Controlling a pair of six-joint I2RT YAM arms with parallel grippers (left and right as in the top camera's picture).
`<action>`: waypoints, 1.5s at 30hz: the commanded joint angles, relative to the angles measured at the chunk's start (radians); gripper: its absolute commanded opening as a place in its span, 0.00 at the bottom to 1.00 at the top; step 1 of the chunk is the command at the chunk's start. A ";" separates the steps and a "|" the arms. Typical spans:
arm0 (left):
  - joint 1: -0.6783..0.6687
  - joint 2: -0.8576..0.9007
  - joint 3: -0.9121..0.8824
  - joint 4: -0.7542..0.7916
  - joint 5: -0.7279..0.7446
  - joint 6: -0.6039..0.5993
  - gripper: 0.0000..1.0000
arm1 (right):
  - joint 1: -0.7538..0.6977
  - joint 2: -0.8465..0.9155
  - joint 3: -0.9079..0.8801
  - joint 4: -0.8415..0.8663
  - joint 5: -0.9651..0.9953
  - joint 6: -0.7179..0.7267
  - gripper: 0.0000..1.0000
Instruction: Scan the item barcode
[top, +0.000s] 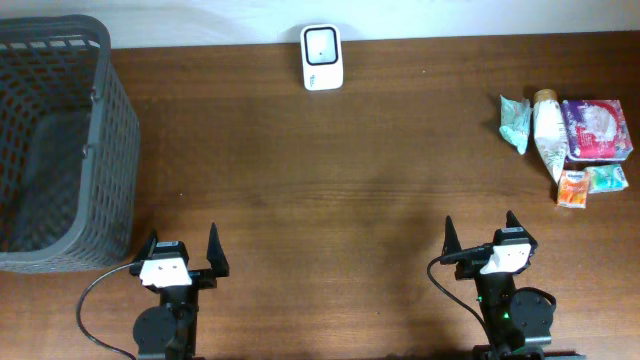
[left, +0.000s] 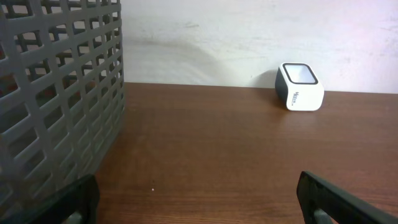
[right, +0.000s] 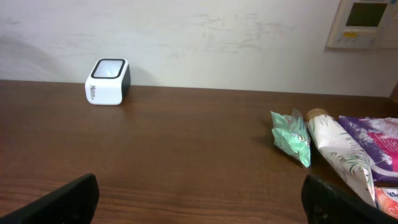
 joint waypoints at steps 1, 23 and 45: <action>0.006 -0.010 -0.005 -0.002 0.011 -0.002 0.99 | -0.006 -0.007 -0.008 -0.003 0.008 0.001 0.99; 0.006 -0.009 -0.005 -0.001 0.011 -0.002 0.99 | -0.006 -0.007 -0.008 -0.003 0.008 0.001 0.99; 0.006 -0.009 -0.005 -0.001 0.011 -0.002 0.99 | -0.006 -0.007 -0.008 -0.003 0.012 0.016 0.98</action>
